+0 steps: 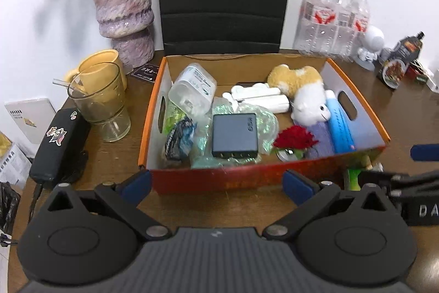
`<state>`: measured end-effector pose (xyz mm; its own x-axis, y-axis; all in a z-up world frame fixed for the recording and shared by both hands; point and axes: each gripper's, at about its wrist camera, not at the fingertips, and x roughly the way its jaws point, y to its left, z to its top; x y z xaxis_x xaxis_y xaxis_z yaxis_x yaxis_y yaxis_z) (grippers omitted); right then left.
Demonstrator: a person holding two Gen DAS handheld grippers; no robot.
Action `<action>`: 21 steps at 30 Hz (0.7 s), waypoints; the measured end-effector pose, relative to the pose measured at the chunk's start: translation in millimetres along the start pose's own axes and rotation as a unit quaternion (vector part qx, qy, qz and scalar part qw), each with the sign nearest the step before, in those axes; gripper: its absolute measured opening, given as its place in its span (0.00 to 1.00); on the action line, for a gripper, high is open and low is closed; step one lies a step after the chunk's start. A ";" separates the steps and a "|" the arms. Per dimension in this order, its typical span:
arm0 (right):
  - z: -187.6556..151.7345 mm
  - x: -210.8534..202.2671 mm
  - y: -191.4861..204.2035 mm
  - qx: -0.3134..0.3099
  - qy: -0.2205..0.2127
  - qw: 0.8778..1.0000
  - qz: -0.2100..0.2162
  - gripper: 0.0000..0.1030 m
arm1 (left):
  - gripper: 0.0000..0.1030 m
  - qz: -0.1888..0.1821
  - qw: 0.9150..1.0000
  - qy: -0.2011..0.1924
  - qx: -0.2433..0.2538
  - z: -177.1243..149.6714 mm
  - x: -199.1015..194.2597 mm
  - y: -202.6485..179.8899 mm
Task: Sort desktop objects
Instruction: 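Withdraw both tools from the box back over the table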
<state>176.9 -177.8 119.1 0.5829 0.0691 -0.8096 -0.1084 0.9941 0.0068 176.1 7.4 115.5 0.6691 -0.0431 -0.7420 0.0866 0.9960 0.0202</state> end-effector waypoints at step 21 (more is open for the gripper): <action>-113.0 -41.1 15.0 0.009 -0.107 0.994 0.033 0.96 | 1.00 0.061 0.990 -0.128 0.014 -112.9 -71.7 -18.0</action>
<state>60.3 -175.1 86.1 0.7330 0.1491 -0.6637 -0.1393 0.9879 0.0680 43.3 1.4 92.7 0.8406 0.0545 -0.5390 0.0130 0.9926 0.1207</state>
